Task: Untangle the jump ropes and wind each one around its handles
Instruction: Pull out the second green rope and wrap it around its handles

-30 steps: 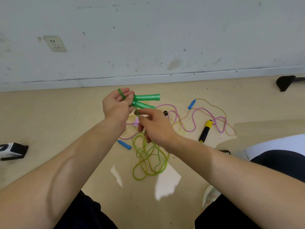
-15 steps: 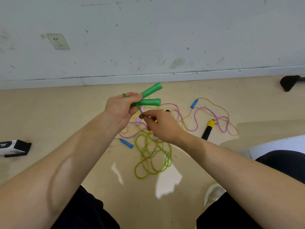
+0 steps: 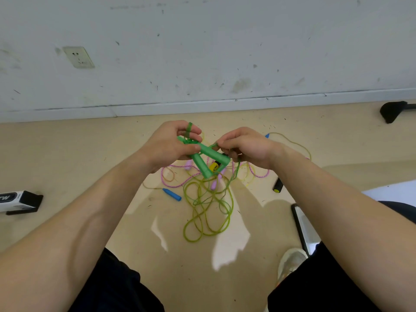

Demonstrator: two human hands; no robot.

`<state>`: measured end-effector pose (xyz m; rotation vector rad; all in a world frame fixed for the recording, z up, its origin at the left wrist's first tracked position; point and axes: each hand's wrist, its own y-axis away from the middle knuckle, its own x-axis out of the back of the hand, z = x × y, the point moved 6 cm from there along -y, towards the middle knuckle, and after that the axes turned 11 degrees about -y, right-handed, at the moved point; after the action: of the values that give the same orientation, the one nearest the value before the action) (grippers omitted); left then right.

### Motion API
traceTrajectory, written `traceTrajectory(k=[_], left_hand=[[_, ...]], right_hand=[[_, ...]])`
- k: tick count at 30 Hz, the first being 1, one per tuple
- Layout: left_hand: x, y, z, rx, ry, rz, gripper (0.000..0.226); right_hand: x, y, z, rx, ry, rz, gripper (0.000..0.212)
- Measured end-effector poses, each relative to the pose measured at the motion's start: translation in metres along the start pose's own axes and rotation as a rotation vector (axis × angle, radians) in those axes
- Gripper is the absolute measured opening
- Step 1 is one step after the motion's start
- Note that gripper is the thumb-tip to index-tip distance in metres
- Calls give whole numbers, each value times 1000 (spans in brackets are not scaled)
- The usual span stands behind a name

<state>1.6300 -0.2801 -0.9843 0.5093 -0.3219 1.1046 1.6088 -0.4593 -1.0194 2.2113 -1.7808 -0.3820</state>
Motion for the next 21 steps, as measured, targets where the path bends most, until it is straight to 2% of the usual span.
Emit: traceTrajectory(k=[3, 5, 10, 12, 15, 21], left_hand=[[-1, -1, 0, -50, -137, 11, 31], [1, -2, 1, -87, -227, 62, 32], [1, -3, 3, -180, -321, 237, 38], [-2, -2, 1, -188, -248, 333, 38], [-5, 0, -3, -143, -20, 416, 36], [-16, -1, -17, 122, 478, 312, 22]], right_hand=[[-5, 4, -3, -20, -9, -2, 32], [-8, 6, -6, -27, -50, 46, 23], [-28, 15, -9, -39, -381, 147, 23], [-39, 19, -6, 9, -481, 194, 22], [-47, 23, 1, 76, -509, 293, 18], [-42, 27, 1, 215, -284, 357, 11]])
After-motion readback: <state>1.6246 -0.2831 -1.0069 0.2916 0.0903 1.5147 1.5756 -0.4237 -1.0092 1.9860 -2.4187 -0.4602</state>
